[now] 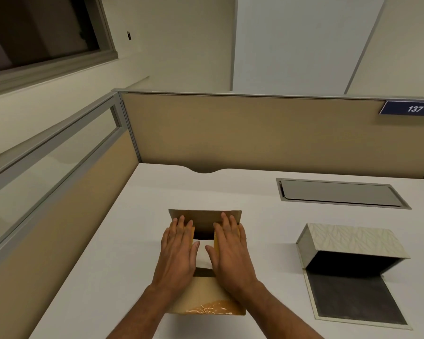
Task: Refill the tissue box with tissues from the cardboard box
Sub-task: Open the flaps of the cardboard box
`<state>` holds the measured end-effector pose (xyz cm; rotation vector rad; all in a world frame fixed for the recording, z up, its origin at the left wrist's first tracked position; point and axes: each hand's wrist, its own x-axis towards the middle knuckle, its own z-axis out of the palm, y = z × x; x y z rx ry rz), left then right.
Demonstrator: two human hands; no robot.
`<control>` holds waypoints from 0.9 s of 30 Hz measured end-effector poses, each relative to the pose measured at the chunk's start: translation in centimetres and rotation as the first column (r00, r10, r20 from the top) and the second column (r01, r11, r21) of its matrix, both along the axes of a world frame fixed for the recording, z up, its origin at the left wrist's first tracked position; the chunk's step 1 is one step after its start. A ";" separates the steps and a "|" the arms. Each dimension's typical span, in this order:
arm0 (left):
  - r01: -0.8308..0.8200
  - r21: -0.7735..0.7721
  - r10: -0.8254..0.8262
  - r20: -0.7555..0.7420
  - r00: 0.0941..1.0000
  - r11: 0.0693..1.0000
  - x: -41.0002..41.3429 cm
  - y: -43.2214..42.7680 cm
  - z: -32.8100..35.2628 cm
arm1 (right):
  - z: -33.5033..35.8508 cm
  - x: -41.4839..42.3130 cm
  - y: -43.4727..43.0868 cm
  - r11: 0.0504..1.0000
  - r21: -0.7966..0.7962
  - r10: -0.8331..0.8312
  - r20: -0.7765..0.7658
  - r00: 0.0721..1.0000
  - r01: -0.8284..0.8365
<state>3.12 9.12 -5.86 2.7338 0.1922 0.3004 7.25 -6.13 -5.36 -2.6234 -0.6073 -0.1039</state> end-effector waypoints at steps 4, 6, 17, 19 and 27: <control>0.003 0.012 -0.002 -0.087 0.996 1.000 2.4 1.0 0.1 | 0.1 2.5 1.0 0.998 -0.055 -0.016 -0.041 0.999 0.013; 0.005 0.018 -0.001 -0.172 0.985 1.000 3.4 1.3 0.0 | -0.1 3.5 1.0 0.996 -0.088 -0.019 -0.082 0.996 0.012; 0.023 0.083 -0.005 -0.214 0.977 0.996 4.7 1.3 -1.4 | -0.5 4.5 1.4 0.977 -0.210 -0.074 -0.200 0.977 0.031; 0.013 0.081 0.001 -0.173 0.985 0.997 4.6 1.0 -0.6 | 0.4 4.3 1.8 0.986 -0.159 -0.084 -0.188 0.978 0.054; -0.054 0.072 0.051 0.037 0.998 0.996 3.0 2.4 3.5 | 4.2 3.9 -1.7 0.978 0.109 -0.169 -0.059 0.984 0.175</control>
